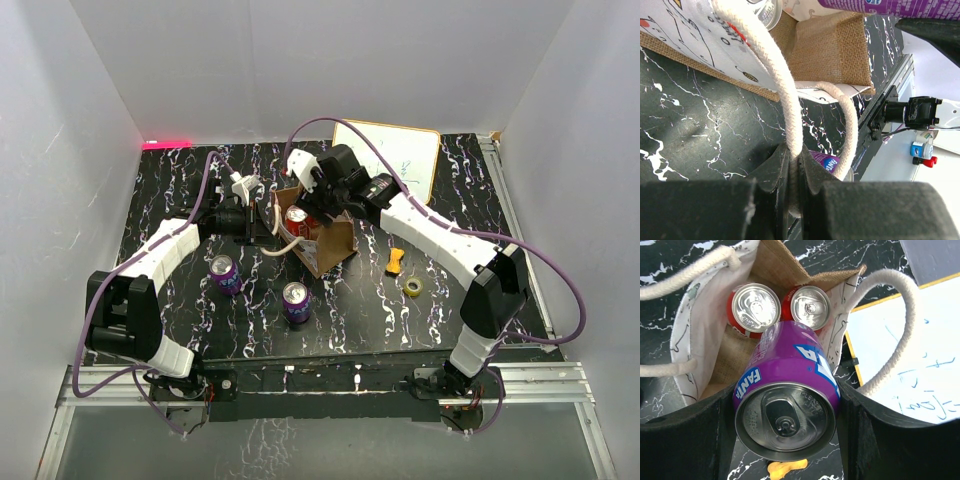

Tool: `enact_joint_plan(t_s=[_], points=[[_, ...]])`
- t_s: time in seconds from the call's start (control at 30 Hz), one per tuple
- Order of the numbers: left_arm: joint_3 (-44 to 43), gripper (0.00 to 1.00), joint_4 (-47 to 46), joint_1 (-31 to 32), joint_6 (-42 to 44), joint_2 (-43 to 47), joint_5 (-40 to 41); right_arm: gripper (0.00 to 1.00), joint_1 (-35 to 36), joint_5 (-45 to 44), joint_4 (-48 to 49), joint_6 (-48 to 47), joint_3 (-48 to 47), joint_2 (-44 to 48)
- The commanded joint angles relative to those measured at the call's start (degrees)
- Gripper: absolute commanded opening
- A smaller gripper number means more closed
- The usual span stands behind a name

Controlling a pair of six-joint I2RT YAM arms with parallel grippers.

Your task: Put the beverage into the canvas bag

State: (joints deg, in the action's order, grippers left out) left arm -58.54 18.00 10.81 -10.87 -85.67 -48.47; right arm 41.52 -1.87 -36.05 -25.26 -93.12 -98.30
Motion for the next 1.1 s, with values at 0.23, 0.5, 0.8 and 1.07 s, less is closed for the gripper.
enact_joint_plan(t_s=[0.23, 0.5, 0.8, 1.07], points=[[-1.85, 0.0, 0.9, -0.17, 1.28, 2.3, -0.14, 0.16, -1.09, -3.28, -0.72, 1.42, 0.45, 5.18], [-1.69, 0.0, 0.71, -0.23, 1.29, 2.59, 0.83, 0.14, -4.05, 3.28, -7.49, 1.47, 0.72, 5.52], [-1.49, 0.0, 0.63, -0.2, 1.36, 2.72, 1.16, 0.14, -4.8, 3.38, -7.72, 3.47, -6.11, -0.64], [-1.34, 0.0, 0.63, -0.17, 1.55, 3.01, 1.27, 0.15, -4.76, 0.41, -9.52, 5.37, -14.03, -8.75]])
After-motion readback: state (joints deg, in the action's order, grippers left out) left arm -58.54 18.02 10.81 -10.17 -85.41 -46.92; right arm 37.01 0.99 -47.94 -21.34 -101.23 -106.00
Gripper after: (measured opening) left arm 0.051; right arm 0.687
